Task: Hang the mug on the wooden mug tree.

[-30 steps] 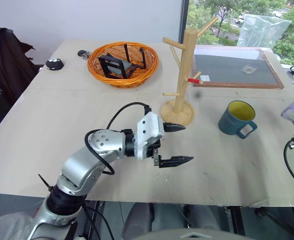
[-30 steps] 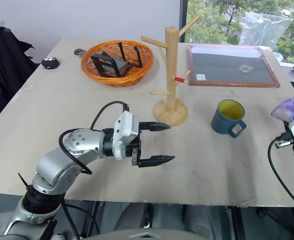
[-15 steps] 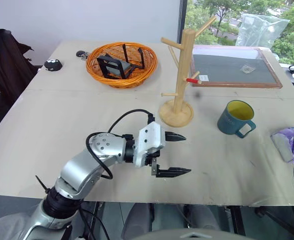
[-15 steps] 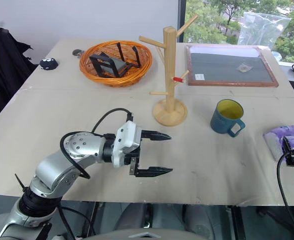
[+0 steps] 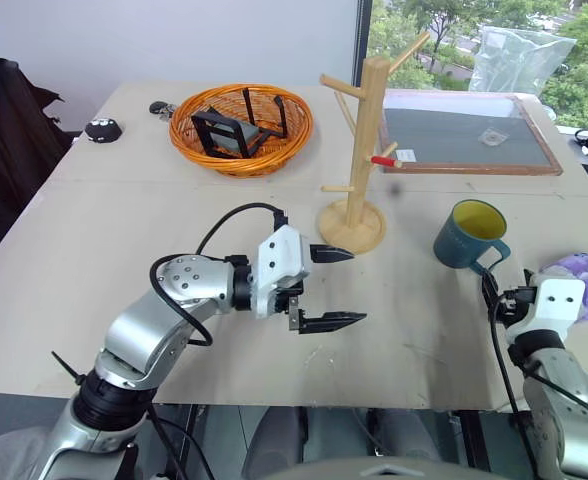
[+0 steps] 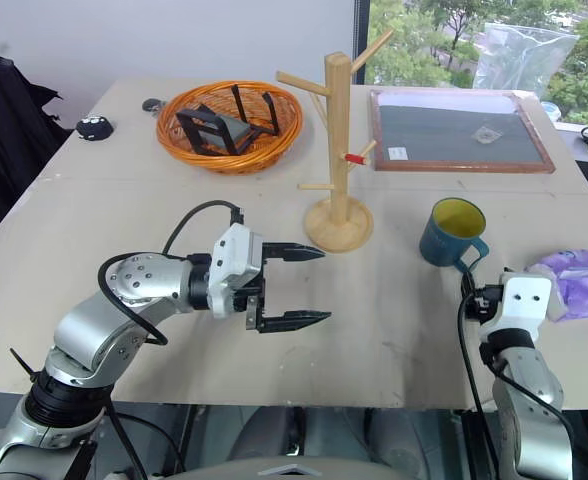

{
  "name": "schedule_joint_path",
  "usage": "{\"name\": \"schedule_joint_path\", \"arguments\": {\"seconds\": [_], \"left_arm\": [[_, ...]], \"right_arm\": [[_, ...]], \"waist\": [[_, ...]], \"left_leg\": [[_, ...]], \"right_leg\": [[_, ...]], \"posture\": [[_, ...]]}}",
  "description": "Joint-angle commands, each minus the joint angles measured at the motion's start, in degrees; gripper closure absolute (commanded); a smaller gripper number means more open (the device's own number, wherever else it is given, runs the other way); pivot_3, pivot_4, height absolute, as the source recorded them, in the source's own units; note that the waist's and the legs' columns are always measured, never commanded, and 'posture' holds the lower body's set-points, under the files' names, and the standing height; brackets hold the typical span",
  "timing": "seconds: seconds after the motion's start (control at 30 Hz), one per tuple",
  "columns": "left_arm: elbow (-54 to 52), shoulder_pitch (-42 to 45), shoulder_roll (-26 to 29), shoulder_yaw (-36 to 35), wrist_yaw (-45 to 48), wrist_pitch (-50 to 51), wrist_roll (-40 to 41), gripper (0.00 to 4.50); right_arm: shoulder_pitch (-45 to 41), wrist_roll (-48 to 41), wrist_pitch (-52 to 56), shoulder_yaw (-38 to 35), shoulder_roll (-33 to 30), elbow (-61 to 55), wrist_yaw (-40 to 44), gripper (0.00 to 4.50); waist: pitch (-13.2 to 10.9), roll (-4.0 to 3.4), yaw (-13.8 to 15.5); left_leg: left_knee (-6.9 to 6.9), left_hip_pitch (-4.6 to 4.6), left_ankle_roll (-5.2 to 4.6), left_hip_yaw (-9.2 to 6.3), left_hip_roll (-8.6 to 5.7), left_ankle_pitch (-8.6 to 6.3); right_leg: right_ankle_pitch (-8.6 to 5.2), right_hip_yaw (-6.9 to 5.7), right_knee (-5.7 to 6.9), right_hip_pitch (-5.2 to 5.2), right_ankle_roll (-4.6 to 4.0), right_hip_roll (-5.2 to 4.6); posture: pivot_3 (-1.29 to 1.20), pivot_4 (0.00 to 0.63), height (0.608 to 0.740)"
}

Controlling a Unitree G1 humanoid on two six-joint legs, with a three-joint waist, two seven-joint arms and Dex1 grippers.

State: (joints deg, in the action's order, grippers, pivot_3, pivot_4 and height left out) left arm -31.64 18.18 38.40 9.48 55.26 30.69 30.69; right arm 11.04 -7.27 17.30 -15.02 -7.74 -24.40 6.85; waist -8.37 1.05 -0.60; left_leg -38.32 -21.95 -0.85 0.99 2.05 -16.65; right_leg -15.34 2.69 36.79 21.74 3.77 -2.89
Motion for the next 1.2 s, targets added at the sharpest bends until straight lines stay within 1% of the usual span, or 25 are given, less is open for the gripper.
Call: {"name": "schedule_joint_path", "arguments": {"seconds": [0.03,0.23,0.37,0.47,0.5,0.63,0.67,0.8,0.87,0.93,1.07,1.2], "left_arm": [[-2.01,0.74,-0.27,-1.27,-0.93,-0.46,0.48,0.0],[-2.99,0.18,-0.07,-1.34,-1.92,-0.41,0.42,0.0],[-3.85,-0.07,-0.71,-1.1,-3.07,-0.27,0.72,0.0],[-5.31,-1.51,-0.56,-1.02,-4.21,0.13,0.55,0.0],[-5.7,-1.78,-0.53,-0.97,-4.49,0.25,0.55,0.0],[-9.09,-1.7,-1.43,-0.85,-8.86,3.19,0.73,0.0],[-8.79,-1.18,-1.64,-0.61,-9.54,3.36,0.09,0.0],[-6.26,0.55,-1.9,-1.02,-10.48,3.67,-0.88,0.0],[-5.33,1.13,-1.74,-2.06,-10.69,3.92,-0.52,0.0],[-4.51,1.4,-1.28,-3.71,-10.6,3.94,0.19,0.0],[-2.33,0.5,0.66,-9.06,-9.04,2.86,1.87,0.0],[-2.16,-2.05,1.09,-14.12,-8.55,2.45,4.28,0.0]], "right_arm": [[-2.93,0.88,-2.45,0.1,0.97,3.21,-2.68,1.24],[-6.09,3.31,-3.3,1.01,2.86,7.34,-7.0,1.24],[-9.24,4.02,-6.21,0.54,3.46,11.48,-9.36,1.24],[-10.7,4.22,-7.72,0.77,2.96,13.8,-9.3,1.97],[-10.88,4.22,-8.08,0.82,2.86,14.19,-9.21,2.34],[-11.8,4.09,-8.93,0.75,2.0,15.08,-8.61,4.29],[-11.88,3.92,-9.02,0.69,1.83,15.12,-8.48,4.43],[-12.09,2.64,-9.11,1.26,0.41,14.0,-5.82,4.43],[-12.48,0.28,-8.12,2.68,-1.54,12.24,-0.8,4.43],[-13.01,-2.06,-6.62,4.4,-4.92,10.13,5.23,4.43],[-18.89,-12.6,2.33,4.35,-16.03,3.72,19.37,4.43],[-27.18,-19.34,11.1,4.24,-29.7,1.8,30.94,4.43]], "waist": [[0.0,-0.01,-0.05],[-0.02,-0.02,-0.13],[-0.02,-0.02,-0.19],[-0.02,-0.02,-0.22],[-0.02,-0.03,-0.2],[-0.02,-0.02,-0.13],[-0.01,-0.02,-0.16],[-0.02,-0.04,-0.15],[-0.03,-0.05,-0.2],[-0.05,-0.07,-0.32],[-0.14,-0.18,-0.41],[-0.17,-0.13,-0.19]], "left_leg": [[0.0,0.01,0.0,0.0,0.0,0.0],[0.01,-0.01,0.0,0.02,0.01,0.0],[0.01,0.0,0.0,0.01,0.01,0.0],[0.01,-0.01,0.01,0.01,0.01,0.01],[0.01,-0.01,0.01,0.01,0.01,0.01],[0.01,-0.02,0.01,0.01,0.01,0.0],[0.01,-0.03,0.0,0.0,0.01,0.0],[0.0,0.0,0.0,-0.03,0.0,0.0],[0.01,0.0,0.0,-0.01,0.0,0.0],[0.01,-0.01,0.0,0.03,0.0,0.0],[0.01,0.0,-0.02,0.03,0.02,-0.01],[0.02,-0.04,-0.05,-0.04,0.02,-0.03]], "right_leg": [[0.0,0.0,0.01,0.0,0.0,0.0],[0.0,0.02,0.01,0.03,0.0,0.0],[0.01,0.01,0.03,0.03,0.0,0.01],[0.01,0.02,0.03,0.04,0.0,0.01],[0.01,0.03,0.03,0.04,0.0,0.0],[0.01,0.02,0.02,0.05,0.01,-0.01],[0.01,0.02,0.03,0.05,0.01,-0.01],[0.01,-0.01,0.05,0.01,0.0,0.0],[0.01,0.01,0.04,0.03,0.01,0.0],[0.01,0.05,0.03,0.04,0.01,0.0],[0.02,0.06,0.04,0.07,0.01,0.01],[0.02,-0.03,-0.01,0.06,0.01,0.0]], "posture": [[0.0,0.15,0.737],[0.0,0.15,0.737],[0.0,0.15,0.737],[0.0,0.15,0.737],[0.0,0.15,0.737],[0.0,0.15,0.737],[0.0,0.15,0.737],[0.0,0.15,0.737],[0.0,0.15,0.737],[0.0,0.15,0.737],[0.0,0.15,0.737],[0.0,0.15,0.737]]}}
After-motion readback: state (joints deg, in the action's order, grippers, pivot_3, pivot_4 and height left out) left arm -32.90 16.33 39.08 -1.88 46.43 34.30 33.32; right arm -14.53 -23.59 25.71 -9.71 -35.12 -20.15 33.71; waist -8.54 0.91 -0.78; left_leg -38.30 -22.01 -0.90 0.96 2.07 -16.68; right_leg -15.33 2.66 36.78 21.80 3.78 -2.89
